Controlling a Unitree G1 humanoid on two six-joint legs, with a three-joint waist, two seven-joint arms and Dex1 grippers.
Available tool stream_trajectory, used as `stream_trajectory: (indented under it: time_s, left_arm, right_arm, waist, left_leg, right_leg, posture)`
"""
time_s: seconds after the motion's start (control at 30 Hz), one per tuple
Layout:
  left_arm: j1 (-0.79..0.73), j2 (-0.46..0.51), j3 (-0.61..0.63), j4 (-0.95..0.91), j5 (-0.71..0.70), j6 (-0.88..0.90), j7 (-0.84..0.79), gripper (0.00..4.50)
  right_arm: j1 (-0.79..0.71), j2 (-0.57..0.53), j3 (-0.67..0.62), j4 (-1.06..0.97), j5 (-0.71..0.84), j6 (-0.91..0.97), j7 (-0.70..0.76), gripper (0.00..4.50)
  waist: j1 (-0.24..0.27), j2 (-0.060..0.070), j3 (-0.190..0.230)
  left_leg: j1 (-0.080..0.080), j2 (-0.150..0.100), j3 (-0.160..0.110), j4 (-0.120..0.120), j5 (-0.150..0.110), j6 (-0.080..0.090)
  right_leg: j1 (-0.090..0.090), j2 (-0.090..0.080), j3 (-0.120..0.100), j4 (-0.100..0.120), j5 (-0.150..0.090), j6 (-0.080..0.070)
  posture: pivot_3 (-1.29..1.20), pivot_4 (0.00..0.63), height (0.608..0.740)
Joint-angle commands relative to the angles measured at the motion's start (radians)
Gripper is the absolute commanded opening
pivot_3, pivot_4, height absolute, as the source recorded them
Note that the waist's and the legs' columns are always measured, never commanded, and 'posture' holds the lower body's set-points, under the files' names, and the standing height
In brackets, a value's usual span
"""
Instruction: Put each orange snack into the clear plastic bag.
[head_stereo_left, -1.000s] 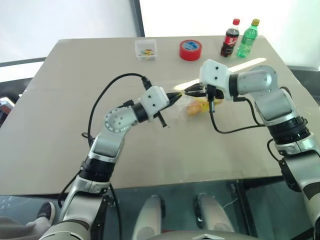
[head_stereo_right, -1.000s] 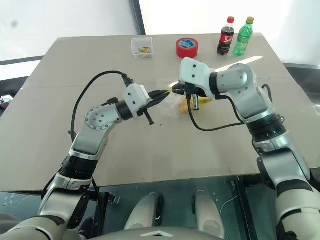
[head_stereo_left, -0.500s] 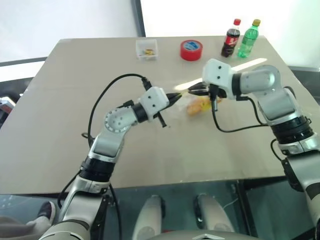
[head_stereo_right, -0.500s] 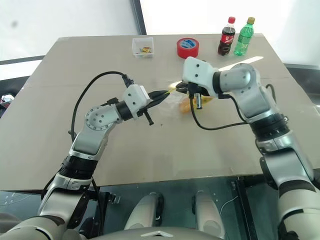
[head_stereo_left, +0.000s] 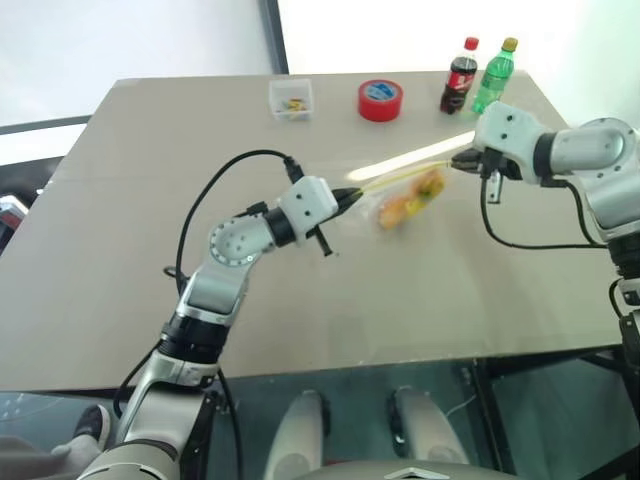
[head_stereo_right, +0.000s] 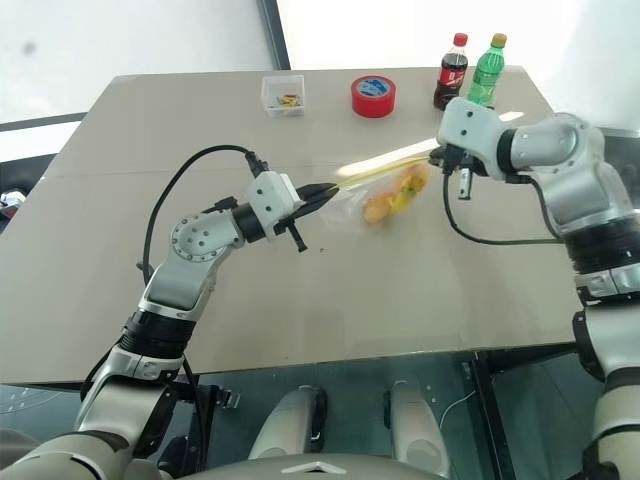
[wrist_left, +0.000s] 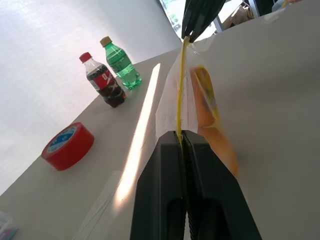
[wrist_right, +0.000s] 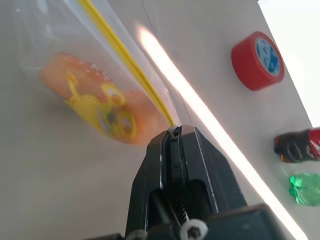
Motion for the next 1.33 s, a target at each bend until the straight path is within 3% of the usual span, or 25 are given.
stream_trajectory:
  time_s: [0.03, 0.17, 0.3, 0.47, 0.57, 0.6, 0.73, 0.9, 0.93, 1.13, 1.33]
  left_arm:
    - [-0.089, -0.018, 0.039, 0.079, 0.018, -0.04, 0.053, 0.0]
    - [-0.264, -0.033, 0.058, 0.293, 0.094, -0.147, 0.175, 0.0]
    - [-0.31, -0.042, 0.096, 0.323, 0.048, -0.17, 0.181, 0.0]
    - [-0.077, -0.003, 0.065, 0.087, -0.06, 0.004, 0.023, 0.0]
    - [0.047, 0.029, 0.043, -0.016, -0.066, 0.093, -0.016, 0.0]
    - [0.084, 0.028, 0.04, -0.035, -0.067, 0.117, -0.012, 0.0]
    - [0.169, -0.013, 0.05, -0.066, -0.03, 0.167, 0.085, 1.28]
    - [0.267, -0.062, 0.144, -0.209, -0.169, 0.34, 0.137, 3.58]
    - [0.297, -0.053, 0.169, -0.252, -0.202, 0.389, 0.139, 4.03]
    - [0.529, 0.044, 0.356, -0.555, -0.449, 0.652, 0.118, 4.03]
    - [0.679, 0.119, 0.524, -0.668, -0.547, 0.746, 0.144, 4.03]
  right_arm:
    - [-0.056, 0.04, -0.065, 0.032, -0.007, -0.004, -0.104, 0.07]
    - [-0.14, 0.107, -0.08, 0.131, -0.055, -0.05, -0.265, 0.07]
    - [-0.126, 0.09, -0.114, 0.061, -0.009, 0.0, -0.217, 0.07]
    - [0.161, 0.015, -0.149, -0.327, 0.131, 0.266, -0.032, 0.07]
    - [0.336, 0.047, -0.191, -0.522, 0.218, 0.475, -0.056, 0.07]
    - [0.395, 0.045, -0.184, -0.558, 0.217, 0.493, -0.061, 0.34]
    - [0.553, 0.069, -0.206, -0.605, 0.19, 0.545, -0.166, 1.84]
    - [0.718, 0.054, -0.372, -0.701, 0.37, 0.615, -0.116, 4.26]
    - [0.75, 0.052, -0.421, -0.729, 0.416, 0.645, -0.11, 4.5]
    - [0.917, 0.078, -0.693, -0.794, 0.602, 0.661, -0.099, 4.5]
    - [1.103, 0.014, -0.803, -0.764, 0.654, 0.535, 0.055, 4.5]
  waist:
    - [0.0, 0.0, 0.0]
    - [0.0, 0.0, 0.0]
    - [0.002, 0.0, 0.0]
    - [0.006, 0.0, -0.002]
    - [0.006, 0.0, -0.002]
    - [0.005, 0.0, -0.001]
    - [0.009, 0.0, -0.001]
    - [0.007, -0.001, -0.001]
    - [0.004, -0.001, -0.001]
    - [-0.002, -0.001, -0.001]
    - [0.008, -0.001, -0.001]
  left_leg:
    - [0.0, 0.0, 0.0, 0.0, 0.0, 0.0]
    - [0.0, 0.0, 0.0, 0.002, 0.0, 0.0]
    - [-0.001, 0.0, 0.0, 0.0, 0.0, 0.0]
    - [-0.002, 0.0, 0.0, -0.008, 0.0, 0.0]
    - [-0.012, 0.0, -0.001, -0.006, 0.0, 0.0]
    - [-0.018, -0.001, -0.001, -0.001, 0.0, 0.0]
    - [-0.012, -0.001, -0.002, 0.003, 0.0, 0.0]
    - [0.0, -0.001, 0.0, 0.008, 0.001, 0.002]
    - [0.003, -0.001, -0.001, 0.008, 0.001, 0.002]
    - [0.004, 0.003, -0.001, 0.006, 0.001, 0.002]
    - [0.003, 0.002, 0.0, 0.006, 0.001, 0.002]
  right_leg:
    - [0.0, 0.0, 0.0, 0.0, 0.0, 0.0]
    - [0.0, 0.0, 0.0, 0.001, 0.0, 0.0]
    - [0.0, 0.0, 0.0, -0.001, 0.0, 0.0]
    - [0.0, -0.002, -0.001, -0.004, -0.001, 0.001]
    - [-0.009, -0.003, -0.002, -0.002, -0.001, 0.001]
    - [-0.016, -0.003, -0.002, 0.0, -0.001, 0.001]
    - [-0.009, -0.003, -0.003, 0.001, -0.001, 0.002]
    - [0.005, -0.002, -0.001, 0.001, -0.002, 0.004]
    - [0.008, -0.002, -0.001, 0.001, -0.002, 0.004]
    - [0.007, 0.002, -0.001, 0.001, -0.002, 0.004]
    - [0.007, 0.0, -0.001, -0.003, -0.003, 0.003]
  posture:
    - [0.0, 0.15, 0.74]
    - [0.0, 0.15, 0.74]
    - [0.0, 0.15, 0.74]
    - [0.0, 0.15, 0.74]
    - [0.0, 0.15, 0.74]
    - [0.0, 0.15, 0.74]
    - [0.0, 0.15, 0.74]
    - [0.0, 0.15, 0.74]
    - [0.0, 0.15, 0.74]
    - [0.0, 0.15, 0.74]
    - [0.0, 0.15, 0.74]
